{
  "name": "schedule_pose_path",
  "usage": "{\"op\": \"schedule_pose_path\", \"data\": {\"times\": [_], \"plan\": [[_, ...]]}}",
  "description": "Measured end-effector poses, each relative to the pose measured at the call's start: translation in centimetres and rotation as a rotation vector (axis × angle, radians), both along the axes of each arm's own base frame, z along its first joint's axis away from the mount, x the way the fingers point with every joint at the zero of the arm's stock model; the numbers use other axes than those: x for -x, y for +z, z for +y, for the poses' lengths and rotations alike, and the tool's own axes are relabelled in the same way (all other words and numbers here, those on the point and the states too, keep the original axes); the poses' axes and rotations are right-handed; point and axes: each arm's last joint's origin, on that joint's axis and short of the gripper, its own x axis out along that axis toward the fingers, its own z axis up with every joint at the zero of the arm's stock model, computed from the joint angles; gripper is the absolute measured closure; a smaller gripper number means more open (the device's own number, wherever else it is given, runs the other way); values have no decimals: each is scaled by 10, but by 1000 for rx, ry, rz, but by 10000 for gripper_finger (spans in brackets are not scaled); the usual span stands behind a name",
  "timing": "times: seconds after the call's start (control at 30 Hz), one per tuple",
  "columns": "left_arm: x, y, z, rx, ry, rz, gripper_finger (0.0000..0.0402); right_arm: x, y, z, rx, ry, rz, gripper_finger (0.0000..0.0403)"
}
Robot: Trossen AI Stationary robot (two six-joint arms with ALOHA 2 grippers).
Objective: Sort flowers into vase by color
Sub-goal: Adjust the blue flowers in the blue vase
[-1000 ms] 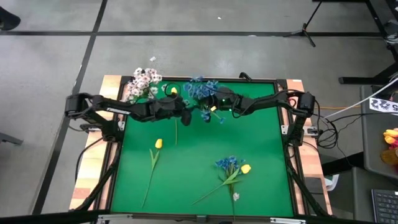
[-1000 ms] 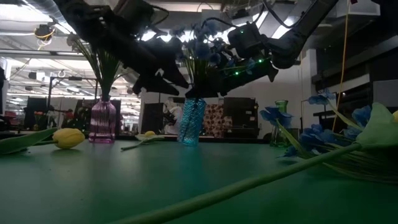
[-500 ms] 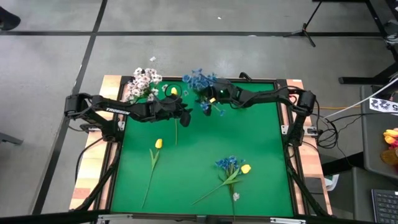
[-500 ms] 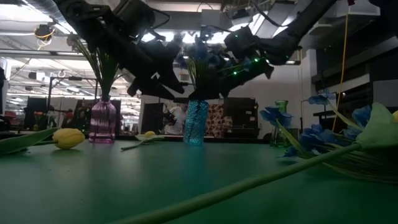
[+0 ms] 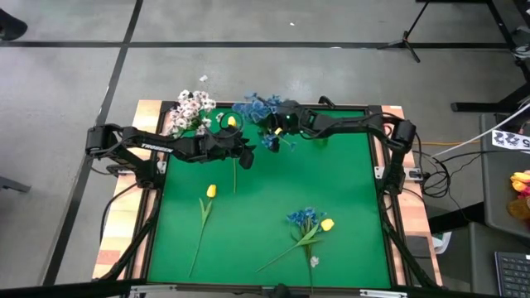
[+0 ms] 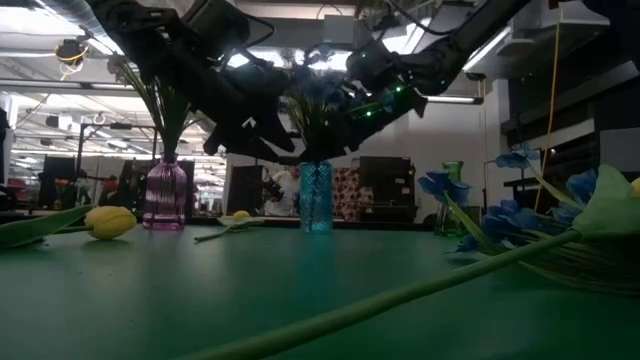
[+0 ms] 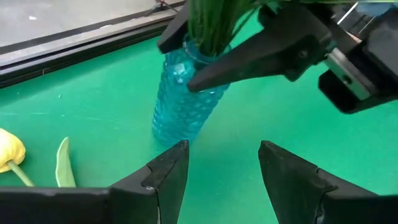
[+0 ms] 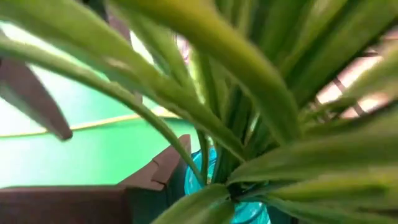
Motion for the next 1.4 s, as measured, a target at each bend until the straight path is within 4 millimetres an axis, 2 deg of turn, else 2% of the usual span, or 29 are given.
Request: {"op": "schedule_pose_path", "data": {"times": [0.3,0.57,1.0,1.4], "plan": [[0,0,0,0,1,0,210,2,-6,-15,-39,7,-20,243],[0,0,0,-7,-4,4,210,3,-6,-14,-34,86,-22,240],[0,0,0,-7,-3,4,210,4,-7,-10,-87,173,-24,140],[2,-2,0,-2,-5,38,210,6,-7,-9,-80,189,-3,127]]}}
